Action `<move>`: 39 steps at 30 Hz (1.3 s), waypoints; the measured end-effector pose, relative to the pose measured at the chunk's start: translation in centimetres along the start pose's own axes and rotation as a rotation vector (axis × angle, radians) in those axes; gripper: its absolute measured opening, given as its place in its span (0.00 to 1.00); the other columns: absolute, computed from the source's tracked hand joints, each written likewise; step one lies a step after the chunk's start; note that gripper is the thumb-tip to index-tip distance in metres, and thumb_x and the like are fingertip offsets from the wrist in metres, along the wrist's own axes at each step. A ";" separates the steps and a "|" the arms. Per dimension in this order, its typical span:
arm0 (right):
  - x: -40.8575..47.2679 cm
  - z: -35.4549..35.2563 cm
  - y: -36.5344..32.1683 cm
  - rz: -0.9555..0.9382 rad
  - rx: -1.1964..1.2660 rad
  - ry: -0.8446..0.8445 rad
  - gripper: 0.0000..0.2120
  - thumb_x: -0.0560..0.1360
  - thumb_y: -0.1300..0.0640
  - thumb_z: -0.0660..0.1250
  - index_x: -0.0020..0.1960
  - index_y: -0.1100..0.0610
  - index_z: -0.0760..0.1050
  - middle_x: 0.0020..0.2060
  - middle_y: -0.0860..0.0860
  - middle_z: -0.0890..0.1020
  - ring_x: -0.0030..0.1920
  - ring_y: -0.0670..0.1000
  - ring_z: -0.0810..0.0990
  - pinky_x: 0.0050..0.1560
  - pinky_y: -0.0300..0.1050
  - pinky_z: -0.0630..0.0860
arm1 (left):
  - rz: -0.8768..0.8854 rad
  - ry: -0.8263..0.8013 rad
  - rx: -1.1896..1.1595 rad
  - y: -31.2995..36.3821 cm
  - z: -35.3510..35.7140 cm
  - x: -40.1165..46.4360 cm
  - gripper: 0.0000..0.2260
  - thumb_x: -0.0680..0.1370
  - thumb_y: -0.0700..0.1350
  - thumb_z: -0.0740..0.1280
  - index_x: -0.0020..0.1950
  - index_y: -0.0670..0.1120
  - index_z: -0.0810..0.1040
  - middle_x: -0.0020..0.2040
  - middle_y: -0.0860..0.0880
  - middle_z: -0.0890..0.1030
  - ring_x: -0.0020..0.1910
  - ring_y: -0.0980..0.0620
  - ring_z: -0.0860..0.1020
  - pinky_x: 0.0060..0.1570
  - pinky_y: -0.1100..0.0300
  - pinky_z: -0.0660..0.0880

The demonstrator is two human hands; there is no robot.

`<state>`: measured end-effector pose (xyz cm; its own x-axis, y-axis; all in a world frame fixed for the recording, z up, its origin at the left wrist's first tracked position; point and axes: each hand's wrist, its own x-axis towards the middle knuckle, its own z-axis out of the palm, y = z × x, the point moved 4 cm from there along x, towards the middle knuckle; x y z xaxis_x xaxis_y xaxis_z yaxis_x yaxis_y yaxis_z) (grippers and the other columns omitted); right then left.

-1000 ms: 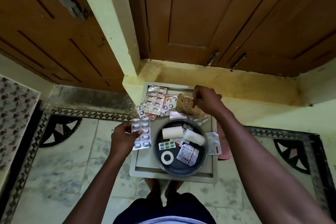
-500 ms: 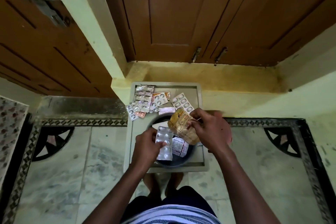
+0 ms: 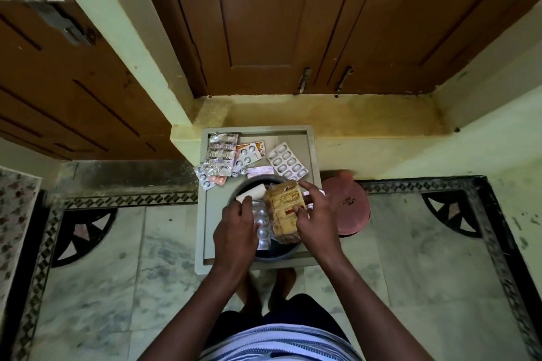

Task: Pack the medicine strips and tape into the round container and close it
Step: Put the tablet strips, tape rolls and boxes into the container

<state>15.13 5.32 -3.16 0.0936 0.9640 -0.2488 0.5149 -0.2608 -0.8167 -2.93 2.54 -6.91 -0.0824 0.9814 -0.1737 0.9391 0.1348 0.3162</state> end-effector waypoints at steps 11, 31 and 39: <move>-0.3 4.0 0.7 -0.014 -0.254 -0.149 0.34 0.73 0.73 0.64 0.76 0.53 0.68 0.62 0.59 0.77 0.61 0.59 0.77 0.57 0.42 0.72 | 0.009 0.017 -0.053 -1.8 0.2 0.9 0.27 0.71 0.36 0.76 0.69 0.45 0.77 0.58 0.43 0.77 0.55 0.41 0.78 0.42 0.52 0.79; -0.1 4.2 2.8 -0.236 -0.792 -0.235 0.14 0.69 0.60 0.72 0.54 0.50 0.83 0.57 0.51 0.79 0.61 0.58 0.76 0.51 0.54 0.67 | 0.159 -0.073 0.202 0.1 0.9 -0.6 0.31 0.69 0.65 0.72 0.67 0.51 0.78 0.68 0.49 0.71 0.67 0.45 0.71 0.52 0.46 0.65; 2.8 -2.3 8.5 0.251 -0.370 0.190 0.18 0.73 0.50 0.74 0.59 0.58 0.79 0.54 0.61 0.79 0.55 0.65 0.78 0.53 0.58 0.78 | 0.142 -0.048 0.149 0.5 0.7 -0.6 0.34 0.63 0.71 0.68 0.60 0.50 0.82 0.66 0.50 0.73 0.66 0.46 0.73 0.52 0.47 0.64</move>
<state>21.71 5.89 -9.55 0.3901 0.8749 -0.2870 0.7215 -0.4841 -0.4950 -2.18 1.93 -7.34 0.0670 0.9810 -0.1822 0.9794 -0.0299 0.1995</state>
